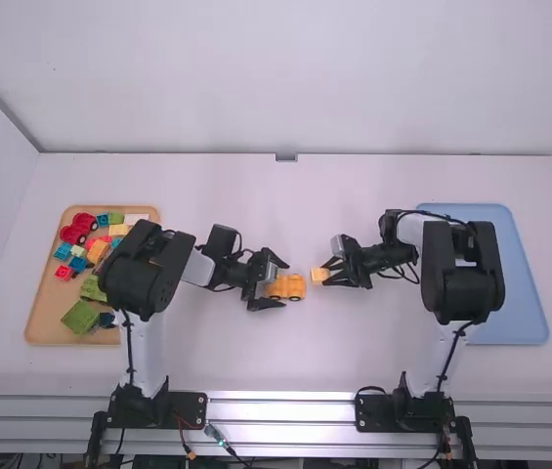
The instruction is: Assemble lego blocks to make yellow taxi
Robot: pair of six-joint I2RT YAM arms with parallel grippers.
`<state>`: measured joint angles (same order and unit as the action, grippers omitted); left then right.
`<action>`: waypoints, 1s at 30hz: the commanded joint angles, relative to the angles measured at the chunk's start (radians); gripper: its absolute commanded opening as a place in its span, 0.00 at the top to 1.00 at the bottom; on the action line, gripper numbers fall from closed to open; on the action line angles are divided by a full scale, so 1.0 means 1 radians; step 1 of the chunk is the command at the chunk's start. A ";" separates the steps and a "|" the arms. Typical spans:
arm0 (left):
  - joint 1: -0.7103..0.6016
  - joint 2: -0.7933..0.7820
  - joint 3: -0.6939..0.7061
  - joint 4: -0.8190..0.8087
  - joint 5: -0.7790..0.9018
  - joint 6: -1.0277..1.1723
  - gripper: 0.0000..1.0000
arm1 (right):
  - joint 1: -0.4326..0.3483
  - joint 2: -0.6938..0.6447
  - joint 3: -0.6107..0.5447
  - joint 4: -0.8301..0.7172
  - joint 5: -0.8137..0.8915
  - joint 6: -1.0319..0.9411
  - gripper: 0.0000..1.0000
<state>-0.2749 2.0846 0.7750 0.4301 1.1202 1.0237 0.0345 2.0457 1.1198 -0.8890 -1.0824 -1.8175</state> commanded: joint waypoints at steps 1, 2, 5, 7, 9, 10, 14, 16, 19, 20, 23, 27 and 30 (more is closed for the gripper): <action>-0.008 0.023 0.018 -0.004 -0.002 -0.010 0.01 | -0.001 0.013 0.021 -0.002 -0.034 -0.012 0.91; -0.008 0.027 0.019 -0.004 -0.003 -0.009 0.01 | -0.002 0.013 0.020 -0.002 -0.053 -0.012 0.92; -0.016 0.038 0.017 -0.002 -0.007 0.008 0.01 | -0.002 0.007 0.019 -0.002 -0.069 -0.011 0.93; -0.020 0.049 0.017 0.001 -0.008 0.023 0.01 | 0.000 -0.006 0.019 -0.005 -0.069 -0.012 0.93; -0.021 0.057 0.017 0.019 -0.007 0.012 0.01 | 0.000 -0.023 0.019 -0.010 -0.072 -0.012 0.94; -0.021 0.061 0.017 0.025 -0.007 0.013 0.01 | 0.000 -0.039 0.017 -0.010 -0.069 -0.008 0.94; -0.021 0.061 0.017 0.028 -0.007 0.013 0.01 | 0.000 -0.115 -0.026 0.091 -0.053 0.117 0.95; -0.021 0.061 0.017 0.029 -0.007 0.013 0.01 | 0.002 -0.152 -0.060 0.163 -0.040 0.193 0.95; -0.021 0.061 0.019 0.034 -0.007 0.013 0.00 | 0.026 -0.222 -0.130 0.306 0.010 0.330 0.95; -0.021 0.061 0.020 0.035 -0.007 0.013 0.01 | 0.035 -0.243 -0.151 0.352 0.034 0.379 0.95; -0.021 0.061 0.019 0.035 -0.011 0.013 0.02 | 0.090 -0.328 -0.247 0.558 0.149 0.605 1.00; -0.021 0.061 0.019 0.044 -0.011 0.013 0.07 | 0.138 -0.373 -0.348 0.726 0.192 0.716 0.99; -0.021 0.061 0.019 0.047 -0.011 0.013 0.19 | 0.153 -0.369 -0.399 0.832 0.190 0.767 0.98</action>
<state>-0.2871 2.1338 0.7807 0.4782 1.0962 1.0294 0.1810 1.6863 0.7719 -0.1120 -0.9253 -1.1908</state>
